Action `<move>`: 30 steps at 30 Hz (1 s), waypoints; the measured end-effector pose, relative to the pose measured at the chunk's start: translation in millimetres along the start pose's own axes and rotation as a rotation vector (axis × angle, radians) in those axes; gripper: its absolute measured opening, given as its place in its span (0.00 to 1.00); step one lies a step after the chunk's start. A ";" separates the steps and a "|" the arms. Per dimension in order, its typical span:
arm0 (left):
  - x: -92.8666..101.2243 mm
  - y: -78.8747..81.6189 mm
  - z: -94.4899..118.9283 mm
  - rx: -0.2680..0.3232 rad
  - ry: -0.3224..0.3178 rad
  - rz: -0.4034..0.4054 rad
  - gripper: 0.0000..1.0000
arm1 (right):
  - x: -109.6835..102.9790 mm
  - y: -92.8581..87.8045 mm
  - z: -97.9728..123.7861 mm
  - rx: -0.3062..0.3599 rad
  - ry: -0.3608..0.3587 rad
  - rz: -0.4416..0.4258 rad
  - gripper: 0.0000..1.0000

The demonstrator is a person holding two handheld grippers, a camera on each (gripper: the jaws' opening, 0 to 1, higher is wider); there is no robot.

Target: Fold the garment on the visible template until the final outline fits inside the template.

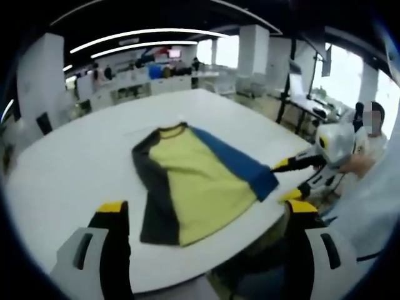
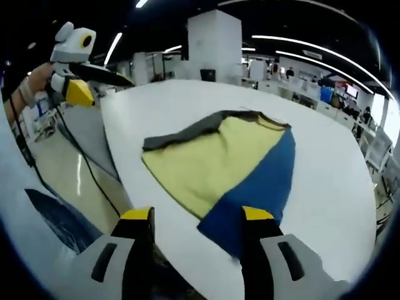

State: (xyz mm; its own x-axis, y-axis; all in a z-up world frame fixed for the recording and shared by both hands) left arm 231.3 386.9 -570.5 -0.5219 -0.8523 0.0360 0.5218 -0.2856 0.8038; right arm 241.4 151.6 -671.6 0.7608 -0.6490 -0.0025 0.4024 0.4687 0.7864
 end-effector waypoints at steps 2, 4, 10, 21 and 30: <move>-0.1 -0.3 0.5 -0.001 -0.002 -0.001 1.00 | -0.4 -2.3 -2.7 0.001 0.001 0.000 0.41; -0.7 -0.7 0.7 -0.002 -0.003 0.000 1.00 | -0.9 -4.3 -5.1 -0.002 0.011 -0.018 0.39; -2.4 0.1 2.3 0.005 0.001 0.001 1.00 | -0.9 -10.5 -11.2 -0.007 0.011 -0.026 0.27; -3.7 0.4 1.8 0.003 -0.001 -0.003 1.00 | 1.1 -23.1 -24.8 -0.041 0.025 -0.042 0.16; -2.2 -1.4 1.0 -0.012 -0.007 -0.010 1.00 | 0.0 -28.8 -30.8 -0.073 0.042 -0.051 0.16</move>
Point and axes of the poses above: the point that each gripper's makers call its tool centre point, and the gripper's own axes: z roughly backward along the fingers, x roughly to its right, y roughly out of its top, the point moved 6 cm from there along z, roughly backward along the fingers, and after that the axes turned 3 degrees about -x, right-handed, at the moved point
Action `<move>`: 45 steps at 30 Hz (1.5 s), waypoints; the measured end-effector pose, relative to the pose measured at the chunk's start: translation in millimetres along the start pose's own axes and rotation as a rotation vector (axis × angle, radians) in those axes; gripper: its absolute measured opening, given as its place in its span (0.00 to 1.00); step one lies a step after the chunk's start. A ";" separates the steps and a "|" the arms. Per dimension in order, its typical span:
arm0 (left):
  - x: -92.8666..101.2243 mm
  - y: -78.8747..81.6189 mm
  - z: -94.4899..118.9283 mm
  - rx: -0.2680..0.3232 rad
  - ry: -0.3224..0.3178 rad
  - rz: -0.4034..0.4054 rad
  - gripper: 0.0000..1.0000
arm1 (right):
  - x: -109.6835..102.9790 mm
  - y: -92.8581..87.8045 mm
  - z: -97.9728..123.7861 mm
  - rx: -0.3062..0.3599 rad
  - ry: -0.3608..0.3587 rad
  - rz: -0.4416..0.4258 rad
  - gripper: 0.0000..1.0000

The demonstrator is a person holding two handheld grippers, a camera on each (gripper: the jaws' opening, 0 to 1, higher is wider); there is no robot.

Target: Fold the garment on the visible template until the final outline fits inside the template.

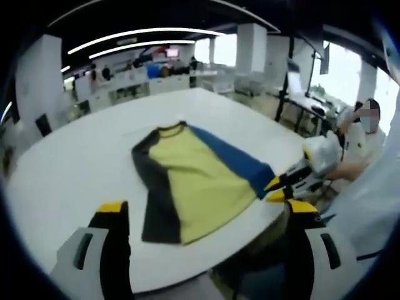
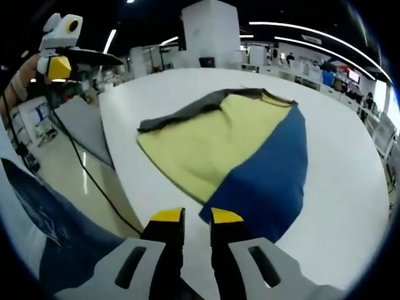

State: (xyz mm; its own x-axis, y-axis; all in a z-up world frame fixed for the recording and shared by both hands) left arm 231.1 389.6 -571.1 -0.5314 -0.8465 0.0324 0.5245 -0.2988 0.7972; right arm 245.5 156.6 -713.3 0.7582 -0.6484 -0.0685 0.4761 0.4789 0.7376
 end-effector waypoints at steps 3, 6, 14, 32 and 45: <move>0.1 0.2 0.2 0.002 0.000 0.002 1.00 | -0.5 -1.9 -2.2 -0.017 -0.001 0.021 0.14; 0.1 0.3 0.3 0.003 0.001 0.004 1.00 | -0.2 -1.8 -3.7 -0.020 0.000 0.020 0.14; 2.9 -1.4 -1.4 -0.007 -0.009 0.007 1.00 | 0.5 -1.3 -8.9 -0.032 0.010 0.013 0.15; 5.7 4.9 -6.8 -0.001 -0.026 0.005 1.00 | 7.0 -2.7 -15.2 -0.081 0.003 0.107 0.04; 5.7 6.6 -6.8 0.008 -0.020 0.011 1.00 | 8.1 -3.0 -14.9 -0.086 -0.011 0.119 0.03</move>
Point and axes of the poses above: the point that each gripper's makers call its tool centre point, and the gripper's own axes: z roughly backward along the fingers, x roughly to its right, y roughly out of its top, the point moved 6 cm from there along z, roughly backward along the fingers, and after that the axes turned 3 degrees about -x, right-handed, at the moved point
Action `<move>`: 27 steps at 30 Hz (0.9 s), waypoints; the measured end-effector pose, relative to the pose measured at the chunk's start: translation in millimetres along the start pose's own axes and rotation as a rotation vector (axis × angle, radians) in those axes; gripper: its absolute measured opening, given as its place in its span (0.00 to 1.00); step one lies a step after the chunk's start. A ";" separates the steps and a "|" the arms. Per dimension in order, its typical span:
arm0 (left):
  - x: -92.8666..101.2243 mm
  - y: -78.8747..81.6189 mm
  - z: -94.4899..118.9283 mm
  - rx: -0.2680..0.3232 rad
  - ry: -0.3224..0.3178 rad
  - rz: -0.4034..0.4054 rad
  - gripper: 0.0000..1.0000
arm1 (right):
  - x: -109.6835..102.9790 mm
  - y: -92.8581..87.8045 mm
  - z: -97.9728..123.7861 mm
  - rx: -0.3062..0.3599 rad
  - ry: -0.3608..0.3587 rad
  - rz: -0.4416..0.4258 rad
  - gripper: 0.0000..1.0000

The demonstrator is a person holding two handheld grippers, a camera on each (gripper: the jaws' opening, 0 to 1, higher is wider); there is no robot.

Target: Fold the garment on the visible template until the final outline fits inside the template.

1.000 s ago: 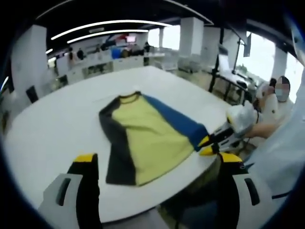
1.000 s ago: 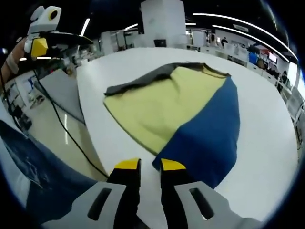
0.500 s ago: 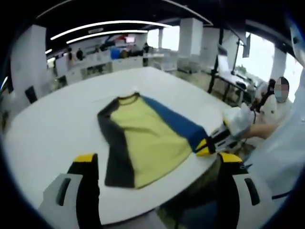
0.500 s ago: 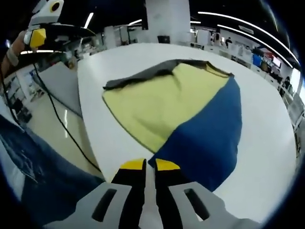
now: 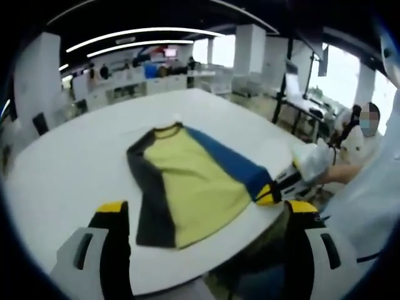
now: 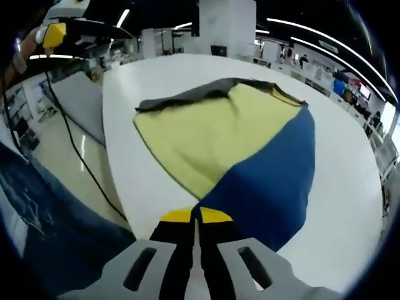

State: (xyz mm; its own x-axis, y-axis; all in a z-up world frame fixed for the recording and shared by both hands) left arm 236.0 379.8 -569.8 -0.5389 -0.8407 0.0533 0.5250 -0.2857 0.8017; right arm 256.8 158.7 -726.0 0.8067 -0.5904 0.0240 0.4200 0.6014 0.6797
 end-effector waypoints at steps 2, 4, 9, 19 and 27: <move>-0.4 -0.5 -0.1 -0.004 0.005 -0.001 1.00 | 0.4 -0.4 0.1 0.003 0.003 0.005 0.03; 0.5 -1.1 0.1 -0.005 0.003 -0.001 1.00 | 0.4 -0.2 0.0 0.001 0.002 0.011 0.02; -0.1 -1.3 1.9 0.000 0.014 0.004 0.99 | -4.9 0.0 1.1 -0.011 -0.019 0.060 0.01; 3.4 -0.5 2.2 -0.009 0.010 -0.005 0.99 | -0.8 -2.9 21.1 0.044 0.013 -0.074 0.01; 5.4 1.1 2.6 -0.004 0.013 -0.012 0.99 | 17.8 4.5 46.0 0.148 0.005 -0.238 0.01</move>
Point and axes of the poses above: the point that each gripper's makers call its tool centre point, and the gripper's own axes: z roughly backward along the fingers, x roughly to its right, y roughly out of its top, the point moved 6 cm from there along z, roughly backward along the fingers, and after that the axes turned 3 degrees about -x, right-handed, at the moved point
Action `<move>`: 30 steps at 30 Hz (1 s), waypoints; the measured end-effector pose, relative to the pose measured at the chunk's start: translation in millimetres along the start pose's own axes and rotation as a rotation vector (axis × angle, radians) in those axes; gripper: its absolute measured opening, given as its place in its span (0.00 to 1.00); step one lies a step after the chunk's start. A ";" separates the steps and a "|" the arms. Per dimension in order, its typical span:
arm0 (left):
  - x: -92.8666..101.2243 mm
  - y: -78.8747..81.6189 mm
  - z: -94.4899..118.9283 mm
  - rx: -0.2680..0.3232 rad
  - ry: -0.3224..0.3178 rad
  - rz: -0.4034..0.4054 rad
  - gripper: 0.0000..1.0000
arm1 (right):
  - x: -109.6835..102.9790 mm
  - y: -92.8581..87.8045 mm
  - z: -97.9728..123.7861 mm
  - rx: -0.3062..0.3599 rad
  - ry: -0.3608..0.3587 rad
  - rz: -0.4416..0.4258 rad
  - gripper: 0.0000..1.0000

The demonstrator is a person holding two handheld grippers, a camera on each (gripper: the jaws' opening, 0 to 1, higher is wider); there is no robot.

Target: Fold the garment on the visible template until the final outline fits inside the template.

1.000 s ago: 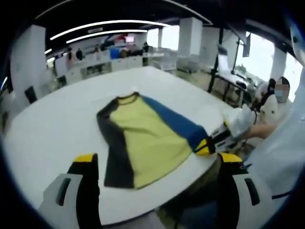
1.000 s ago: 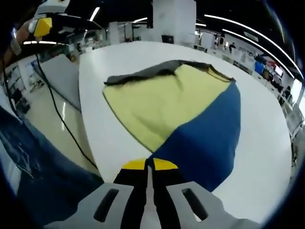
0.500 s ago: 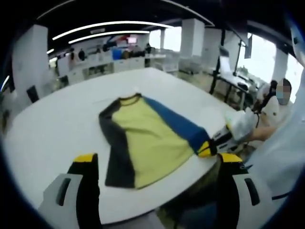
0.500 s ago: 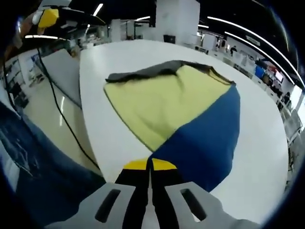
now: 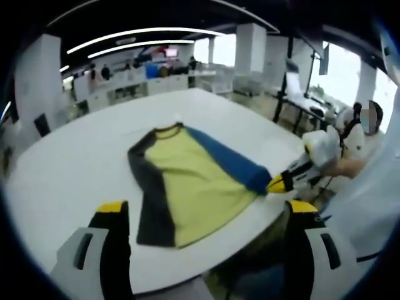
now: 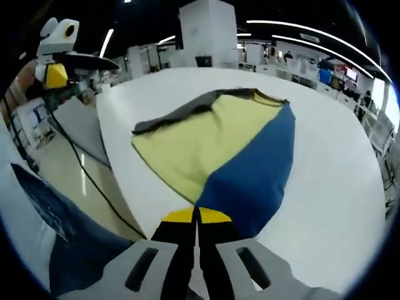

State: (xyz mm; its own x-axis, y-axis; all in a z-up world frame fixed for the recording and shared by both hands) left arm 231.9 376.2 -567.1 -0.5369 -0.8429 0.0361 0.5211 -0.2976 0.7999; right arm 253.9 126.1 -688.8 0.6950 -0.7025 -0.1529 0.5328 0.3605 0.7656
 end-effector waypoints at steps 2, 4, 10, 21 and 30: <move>0.4 -0.6 -0.1 -0.002 0.004 0.001 1.00 | 6.4 3.7 5.5 0.041 0.002 -0.058 0.01; 0.9 -1.3 -0.3 -0.005 0.003 0.002 0.99 | 14.5 4.0 10.1 0.046 -0.011 -0.062 0.01; 3.4 -1.4 -1.1 -0.001 0.004 0.006 0.99 | 39.2 2.1 20.7 0.023 -0.099 -0.014 0.01; 6.7 -2.0 -3.8 0.008 0.012 0.022 1.00 | 83.7 -4.6 38.1 -0.014 -0.195 0.017 0.01; 8.9 -2.9 -8.5 -0.005 0.037 0.035 0.99 | 120.1 -8.0 45.7 -0.063 -0.240 0.069 0.01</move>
State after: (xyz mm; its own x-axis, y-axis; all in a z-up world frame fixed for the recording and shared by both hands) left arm 231.3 365.7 -574.2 -0.4933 -0.8688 0.0418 0.5427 -0.2699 0.7954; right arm 311.1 10.9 -684.7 0.6004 -0.7977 0.0563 0.5224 0.4445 0.7277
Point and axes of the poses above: the point that each gripper's makers call its tool centre point, and the gripper's own axes: z roughly backward along the fingers, x roughly to its right, y roughly out of its top, the point moved 6 cm from there along z, roughly backward along the fingers, and after that the axes turned 3 degrees about -x, right-handed, at the moved point
